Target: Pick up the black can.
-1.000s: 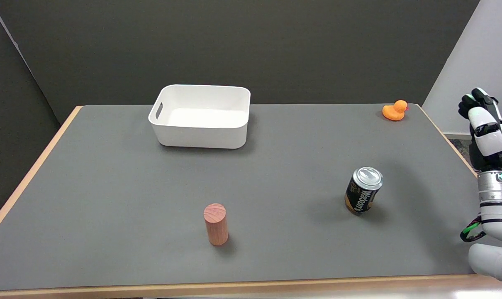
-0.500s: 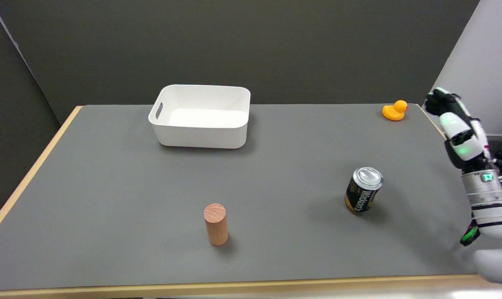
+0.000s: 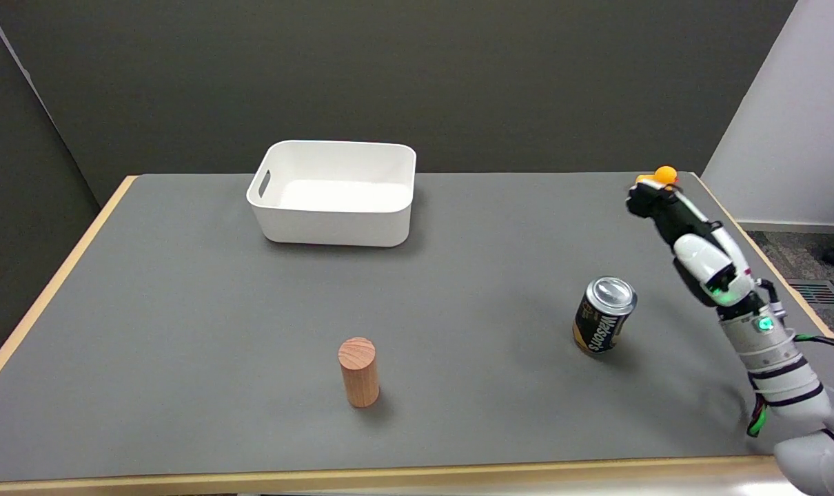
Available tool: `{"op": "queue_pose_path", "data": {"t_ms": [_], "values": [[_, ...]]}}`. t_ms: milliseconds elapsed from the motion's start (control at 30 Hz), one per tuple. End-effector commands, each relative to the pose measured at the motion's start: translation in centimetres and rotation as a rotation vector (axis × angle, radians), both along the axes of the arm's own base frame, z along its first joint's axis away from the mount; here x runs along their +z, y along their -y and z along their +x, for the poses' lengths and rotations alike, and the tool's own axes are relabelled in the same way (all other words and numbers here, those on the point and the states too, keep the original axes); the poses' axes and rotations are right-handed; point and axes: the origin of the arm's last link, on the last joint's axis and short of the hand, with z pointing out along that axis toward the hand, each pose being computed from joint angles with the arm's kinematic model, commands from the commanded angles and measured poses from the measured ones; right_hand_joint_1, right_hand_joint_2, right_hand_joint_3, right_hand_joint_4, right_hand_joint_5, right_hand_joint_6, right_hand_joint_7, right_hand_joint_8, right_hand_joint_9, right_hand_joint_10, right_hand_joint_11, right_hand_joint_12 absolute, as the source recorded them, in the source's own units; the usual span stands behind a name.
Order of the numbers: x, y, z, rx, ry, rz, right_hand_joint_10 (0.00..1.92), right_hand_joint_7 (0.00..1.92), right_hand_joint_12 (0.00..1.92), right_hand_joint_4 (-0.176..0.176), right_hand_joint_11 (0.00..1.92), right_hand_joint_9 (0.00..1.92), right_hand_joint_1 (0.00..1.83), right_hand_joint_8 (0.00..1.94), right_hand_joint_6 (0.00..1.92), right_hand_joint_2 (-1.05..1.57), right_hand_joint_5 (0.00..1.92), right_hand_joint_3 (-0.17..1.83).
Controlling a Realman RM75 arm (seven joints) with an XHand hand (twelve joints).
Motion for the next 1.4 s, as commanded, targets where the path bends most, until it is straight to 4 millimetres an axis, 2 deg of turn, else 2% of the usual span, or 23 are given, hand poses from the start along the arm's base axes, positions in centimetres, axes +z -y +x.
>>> {"op": "queue_pose_path", "data": {"t_ms": [33,333,500,1033,1400], "values": [[-5.1,-1.3,-2.5,-0.044,-0.125,0.199,0.72,0.24,0.89,-0.092,0.00,0.12,0.30,0.42,0.48,0.57,0.19,0.93],[-5.1,-0.7,-3.0,-0.085,-0.133,0.199,0.71,0.24,0.90,-0.091,0.00,0.11,0.23,0.42,0.49,0.55,0.20,0.92],[-5.0,-0.4,-3.0,-0.095,-0.136,0.192,0.72,0.27,0.93,-0.076,0.00,0.14,0.25,0.44,0.50,0.55,0.22,0.92],[-2.1,1.4,-2.8,-0.155,-0.220,0.066,0.74,0.34,1.03,-0.033,0.00,0.20,0.26,0.47,0.54,0.56,0.27,0.93],[-0.9,0.8,-3.3,-0.190,-0.214,0.020,0.74,0.35,1.04,-0.022,0.00,0.20,0.25,0.46,0.54,0.56,0.27,0.93]]}}
